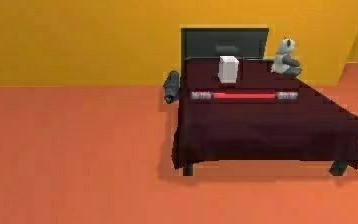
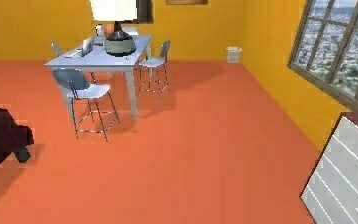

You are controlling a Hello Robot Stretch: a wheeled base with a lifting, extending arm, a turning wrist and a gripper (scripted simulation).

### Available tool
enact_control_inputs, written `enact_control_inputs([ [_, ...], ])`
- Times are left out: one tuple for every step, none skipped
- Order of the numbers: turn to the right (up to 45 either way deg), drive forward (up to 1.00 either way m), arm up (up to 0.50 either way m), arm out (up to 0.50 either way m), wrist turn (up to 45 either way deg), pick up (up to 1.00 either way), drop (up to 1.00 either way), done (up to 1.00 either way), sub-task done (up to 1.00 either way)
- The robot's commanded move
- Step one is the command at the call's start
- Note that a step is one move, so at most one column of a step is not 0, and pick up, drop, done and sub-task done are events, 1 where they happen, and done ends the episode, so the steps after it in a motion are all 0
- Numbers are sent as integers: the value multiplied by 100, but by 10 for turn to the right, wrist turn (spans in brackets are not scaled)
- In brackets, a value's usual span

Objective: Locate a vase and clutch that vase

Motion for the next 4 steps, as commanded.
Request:
enact_control_inputs([
  [450,0,0,0,0,0,0,0,0],
  [450,0,0,0,0,0,0,0,0],
  [450,0,0,0,0,0,0,0,0],
  [330,0,0,0,0,0,0,0,0],
])
